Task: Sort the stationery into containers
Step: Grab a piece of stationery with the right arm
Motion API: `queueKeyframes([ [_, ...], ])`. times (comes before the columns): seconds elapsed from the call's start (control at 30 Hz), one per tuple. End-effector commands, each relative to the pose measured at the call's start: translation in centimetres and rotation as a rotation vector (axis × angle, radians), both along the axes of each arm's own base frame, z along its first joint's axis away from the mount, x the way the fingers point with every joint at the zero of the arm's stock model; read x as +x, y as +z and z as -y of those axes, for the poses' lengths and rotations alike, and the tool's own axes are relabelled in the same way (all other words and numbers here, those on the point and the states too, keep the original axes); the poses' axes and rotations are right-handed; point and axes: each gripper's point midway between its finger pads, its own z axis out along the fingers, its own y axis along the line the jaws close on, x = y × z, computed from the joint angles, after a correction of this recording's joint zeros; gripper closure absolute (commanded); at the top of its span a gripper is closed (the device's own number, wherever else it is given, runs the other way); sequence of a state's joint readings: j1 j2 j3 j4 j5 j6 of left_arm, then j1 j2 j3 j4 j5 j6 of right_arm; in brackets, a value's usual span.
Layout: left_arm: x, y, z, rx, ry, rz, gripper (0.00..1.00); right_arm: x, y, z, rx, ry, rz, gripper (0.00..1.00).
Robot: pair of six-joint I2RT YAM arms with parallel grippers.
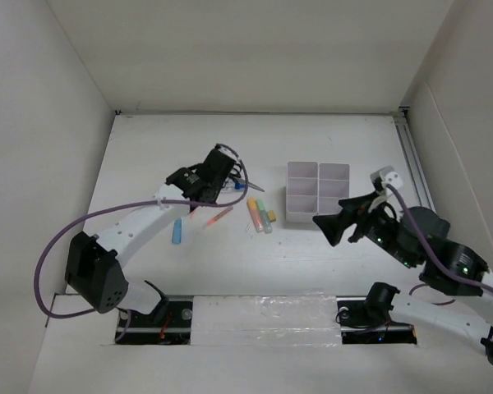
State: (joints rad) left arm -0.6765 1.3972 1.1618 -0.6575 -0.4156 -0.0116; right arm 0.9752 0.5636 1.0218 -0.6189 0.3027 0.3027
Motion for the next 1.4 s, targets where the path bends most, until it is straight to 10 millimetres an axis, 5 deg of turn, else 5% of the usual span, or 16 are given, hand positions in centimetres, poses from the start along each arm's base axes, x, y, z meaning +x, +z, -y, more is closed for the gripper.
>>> queueKeyframes([
  [0.0,1.9,2.5,-1.8,-0.072,0.303,0.090,1.00,1.4,-0.9,-3.5,0.027,0.029,-0.047,0.07],
  [0.1,1.7,0.8,-1.3,-0.116,0.362,0.061,1.00,3.1,-3.4,-6.1,-0.042,0.024,-0.107,0.07],
  [0.3,2.3,2.8,-1.1,-0.274,0.417,0.203,1.00,5.5,-6.8,-10.0,-0.049,-0.012,-0.217,0.03],
  [0.5,-0.1,6.2,-3.0,-0.392,0.438,0.313,1.00,6.5,-11.2,-15.1,-0.011,-0.042,-0.361,0.15],
  [0.53,-0.5,6.4,-3.3,-0.404,0.437,0.323,1.00,6.8,-10.5,-16.2,0.001,-0.043,-0.359,0.18],
  [0.57,-1.1,5.8,-3.8,-0.399,0.437,0.319,1.00,7.1,-12.4,-17.4,-0.038,-0.062,-0.401,0.20],
  [0.77,-3.4,6.8,-5.3,-0.513,0.418,0.420,1.00,7.4,-16.2,-21.9,-0.061,-0.115,-0.492,0.39],
  [1.1,-4.8,8.9,-4.5,-0.661,0.308,0.484,1.00,9.8,-19.9,-22.7,-0.141,-0.271,-0.524,0.41],
  [1.37,-4.7,7.9,-2.3,-0.676,0.209,0.408,1.00,10.5,-22.1,-21.8,-0.101,-0.409,-0.562,0.42],
])
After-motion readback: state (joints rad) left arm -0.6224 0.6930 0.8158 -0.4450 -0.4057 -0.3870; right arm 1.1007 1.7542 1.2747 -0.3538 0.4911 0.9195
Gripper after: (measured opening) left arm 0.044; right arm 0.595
